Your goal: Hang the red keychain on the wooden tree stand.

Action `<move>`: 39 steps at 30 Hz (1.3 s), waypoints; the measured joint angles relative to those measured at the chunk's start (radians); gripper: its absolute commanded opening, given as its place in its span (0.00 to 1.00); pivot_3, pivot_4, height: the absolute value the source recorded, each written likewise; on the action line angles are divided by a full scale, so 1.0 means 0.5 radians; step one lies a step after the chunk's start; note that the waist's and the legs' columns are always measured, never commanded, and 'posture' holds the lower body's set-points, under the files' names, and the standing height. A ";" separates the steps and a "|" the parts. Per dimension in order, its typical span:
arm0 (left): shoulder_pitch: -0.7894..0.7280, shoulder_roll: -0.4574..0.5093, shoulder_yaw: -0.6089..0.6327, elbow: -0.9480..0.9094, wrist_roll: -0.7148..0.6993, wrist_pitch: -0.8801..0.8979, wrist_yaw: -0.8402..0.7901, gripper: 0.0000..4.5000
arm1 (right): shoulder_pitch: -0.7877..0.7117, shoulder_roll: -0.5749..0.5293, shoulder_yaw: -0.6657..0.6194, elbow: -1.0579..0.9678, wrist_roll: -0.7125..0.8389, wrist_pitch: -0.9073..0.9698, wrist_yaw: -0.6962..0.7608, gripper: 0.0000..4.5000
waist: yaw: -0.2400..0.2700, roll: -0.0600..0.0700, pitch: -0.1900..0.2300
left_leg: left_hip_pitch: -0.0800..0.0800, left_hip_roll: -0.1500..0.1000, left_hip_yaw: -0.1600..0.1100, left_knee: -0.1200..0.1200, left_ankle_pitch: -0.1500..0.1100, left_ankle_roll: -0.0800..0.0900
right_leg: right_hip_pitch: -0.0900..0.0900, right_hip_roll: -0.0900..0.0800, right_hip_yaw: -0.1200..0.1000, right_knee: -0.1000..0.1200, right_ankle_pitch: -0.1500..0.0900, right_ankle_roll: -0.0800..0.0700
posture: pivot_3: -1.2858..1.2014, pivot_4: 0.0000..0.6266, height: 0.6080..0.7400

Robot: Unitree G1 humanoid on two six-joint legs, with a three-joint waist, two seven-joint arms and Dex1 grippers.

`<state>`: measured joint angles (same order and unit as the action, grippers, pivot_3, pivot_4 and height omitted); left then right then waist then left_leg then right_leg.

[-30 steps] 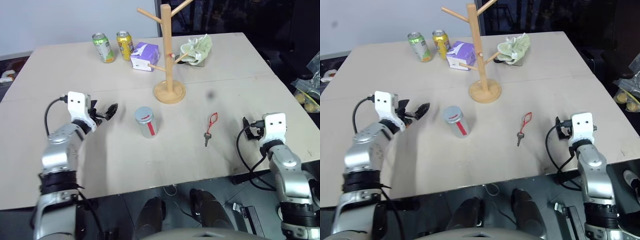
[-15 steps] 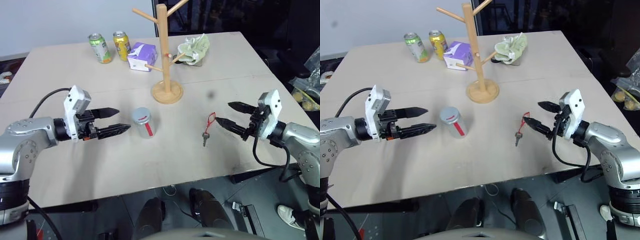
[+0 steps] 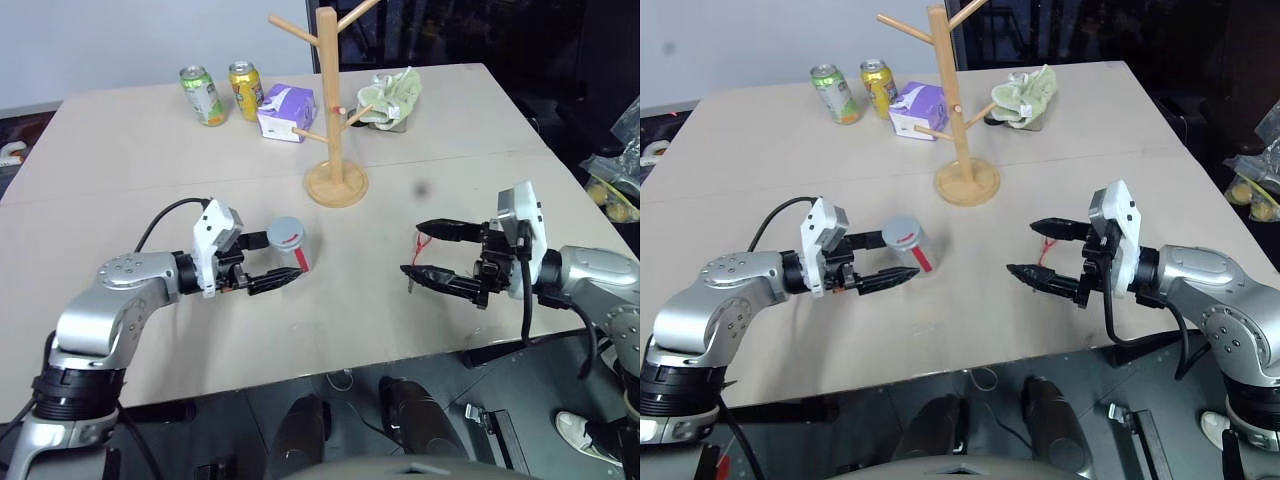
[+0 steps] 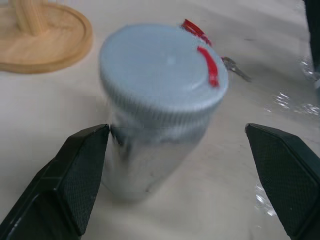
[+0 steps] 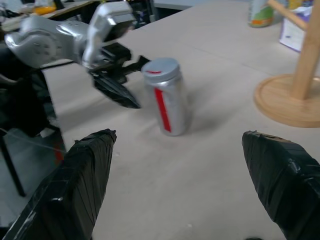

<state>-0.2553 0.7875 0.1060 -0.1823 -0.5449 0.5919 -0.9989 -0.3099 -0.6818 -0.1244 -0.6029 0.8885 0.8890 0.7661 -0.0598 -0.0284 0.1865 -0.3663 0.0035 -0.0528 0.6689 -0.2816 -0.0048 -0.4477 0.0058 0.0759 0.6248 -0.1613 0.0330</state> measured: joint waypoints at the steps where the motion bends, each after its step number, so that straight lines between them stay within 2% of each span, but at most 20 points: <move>1: -0.015 -0.012 0.000 0.020 0.020 -0.021 0.006 1.00 | -0.001 0.000 0.000 -0.023 0.020 0.007 -0.015 0.97 | -0.001 0.000 0.000 | 0.000 0.000 0.000 0.000 0.000 0.000 | 0.000 0.000 0.000 0.000 0.000 0.000 | 0.52 0.24 1.00; 8: -0.060 -0.062 -0.001 0.109 0.072 -0.092 0.028 1.00 | -0.048 0.001 0.016 -0.064 0.112 0.037 -0.125 0.97 | -0.001 0.000 0.000 | 0.000 0.000 0.000 0.000 0.000 0.000 | 0.000 0.000 0.000 0.000 0.000 0.000 | 0.52 0.24 1.00; 11: -0.060 -0.072 -0.002 0.120 0.103 -0.114 0.040 0.81 | -0.068 0.002 0.024 -0.082 0.148 0.053 -0.164 1.00 | 0.000 0.000 0.000 | 0.000 0.000 0.000 0.000 0.000 0.000 | 0.000 0.000 0.000 0.000 0.000 0.000 | 0.52 0.24 1.00; 14: -0.059 -0.093 0.000 0.120 0.102 -0.118 0.042 0.48 | -0.080 0.001 0.045 -0.087 0.183 0.063 -0.192 1.00 | 0.000 0.000 0.000 | 0.000 0.000 0.000 0.000 0.000 0.000 | 0.000 0.000 0.000 0.000 0.000 0.000 | 0.52 0.24 1.00; 15: -0.059 -0.098 0.001 0.119 0.102 -0.118 0.042 0.41 | -0.089 0.001 0.054 -0.087 0.192 0.071 -0.199 1.00 | 0.000 0.000 0.000 | 0.000 0.000 0.000 0.000 0.000 0.000 | 0.000 0.000 0.000 0.000 0.000 0.000 | 0.52 0.24 1.00; 24: -0.063 -0.125 0.006 0.115 0.070 -0.085 0.068 0.39 | -0.150 0.002 0.094 -0.072 0.208 0.077 -0.233 1.00 | 0.001 0.000 0.000 | 0.000 0.000 0.000 0.000 0.000 0.000 | 0.000 0.000 0.000 0.000 0.000 0.000 | 0.52 0.24 1.00; 27: -0.122 -0.135 0.079 0.117 0.016 0.021 0.175 0.39 | -0.208 0.005 0.130 -0.057 0.201 0.066 -0.232 1.00 | 0.000 0.000 0.000 | 0.000 0.000 -0.001 0.000 0.000 0.000 | 0.000 0.000 0.000 0.000 0.000 0.000 | 0.52 0.24 1.00; 31: -0.314 -0.137 0.323 0.244 0.004 0.049 0.435 0.39 | -0.342 0.061 0.156 -0.044 0.197 0.043 -0.242 1.00 | -0.006 0.000 0.000 | 0.000 0.001 -0.002 0.000 0.000 0.000 | 0.000 0.001 -0.001 0.000 0.004 0.006 | 0.52 0.24 1.00; 34: -0.436 -0.130 0.500 0.501 0.170 -0.122 0.775 0.39 | -0.507 0.141 0.189 -0.010 0.207 0.036 -0.256 1.00 | -0.014 0.000 0.000 | 0.001 0.001 -0.002 -0.001 0.000 0.000 | 0.000 0.001 -0.001 0.000 0.005 0.008 | 0.52 0.24 1.00; 39: -0.537 -0.110 0.658 1.081 0.492 -0.366 1.339 0.39 | -0.655 0.248 0.309 0.033 0.177 0.005 -0.245 1.00 | -0.005 -0.001 0.000 | -0.003 0.000 -0.008 0.000 0.000 0.000 | -0.001 -0.003 -0.007 -0.001 0.005 0.008 | 0.52 0.24 1.00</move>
<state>-0.5236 0.7324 0.4353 0.3580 -0.2990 0.4088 -0.3295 -0.6372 -0.5578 0.0300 -0.5866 0.9771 0.8914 0.6436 -0.0622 -0.0290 0.1863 -0.3680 0.0035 -0.0566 0.6688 -0.2816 -0.0048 -0.4480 0.0043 0.0725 0.6245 -0.1585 0.0371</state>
